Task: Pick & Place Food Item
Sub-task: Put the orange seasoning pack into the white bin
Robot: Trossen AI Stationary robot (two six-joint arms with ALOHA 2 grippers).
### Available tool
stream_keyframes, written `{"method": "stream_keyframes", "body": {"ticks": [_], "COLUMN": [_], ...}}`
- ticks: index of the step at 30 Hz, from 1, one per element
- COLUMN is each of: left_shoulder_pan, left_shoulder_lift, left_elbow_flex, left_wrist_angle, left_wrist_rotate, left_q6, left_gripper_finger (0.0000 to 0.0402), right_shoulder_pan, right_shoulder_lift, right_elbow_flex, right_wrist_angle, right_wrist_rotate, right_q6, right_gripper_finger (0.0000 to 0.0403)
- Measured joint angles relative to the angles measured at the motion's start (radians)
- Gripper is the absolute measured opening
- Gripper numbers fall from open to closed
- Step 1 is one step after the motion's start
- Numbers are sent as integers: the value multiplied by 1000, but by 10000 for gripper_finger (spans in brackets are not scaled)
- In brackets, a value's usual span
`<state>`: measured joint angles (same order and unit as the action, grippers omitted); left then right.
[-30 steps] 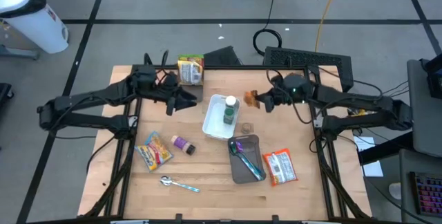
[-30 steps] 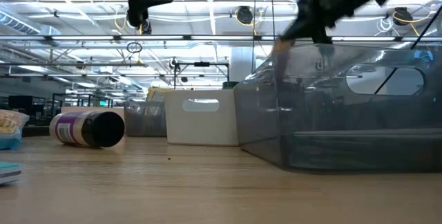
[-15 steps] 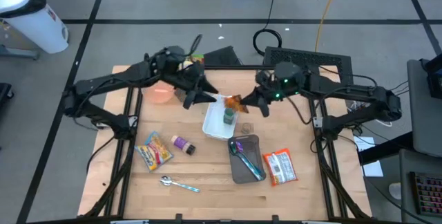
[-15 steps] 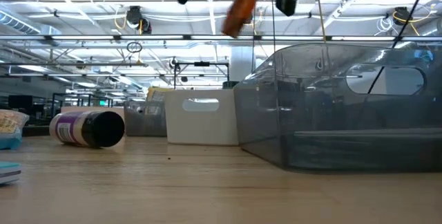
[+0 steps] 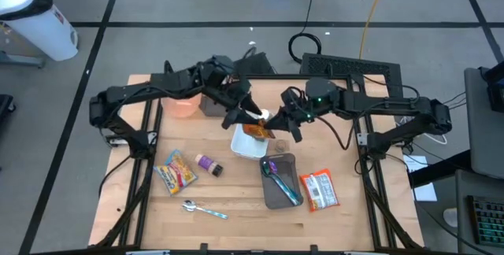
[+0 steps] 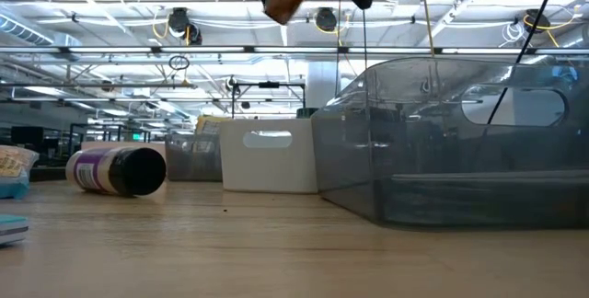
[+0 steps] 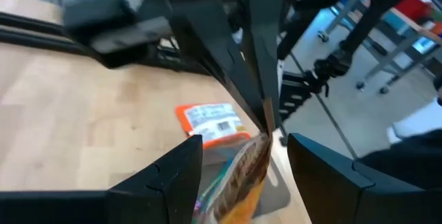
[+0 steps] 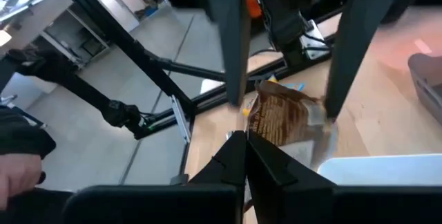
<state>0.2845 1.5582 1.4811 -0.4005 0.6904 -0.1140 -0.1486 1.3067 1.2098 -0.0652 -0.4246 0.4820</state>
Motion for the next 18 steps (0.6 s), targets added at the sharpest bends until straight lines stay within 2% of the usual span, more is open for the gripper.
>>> {"method": "stream_keyframes", "body": {"ticks": [18], "left_shoulder_pan": [-23], "left_shoulder_lift": [24], "left_elbow_flex": [0], "left_wrist_angle": [14], "left_wrist_rotate": [18], "left_q6": [-4], "left_gripper_finger": [218], "right_shoulder_pan": [0], "right_shoulder_lift": [1], "right_elbow_flex": [0], "right_wrist_angle": [1], "right_wrist_rotate": [-26], "right_q6": [2], "right_gripper_finger": [0]}}
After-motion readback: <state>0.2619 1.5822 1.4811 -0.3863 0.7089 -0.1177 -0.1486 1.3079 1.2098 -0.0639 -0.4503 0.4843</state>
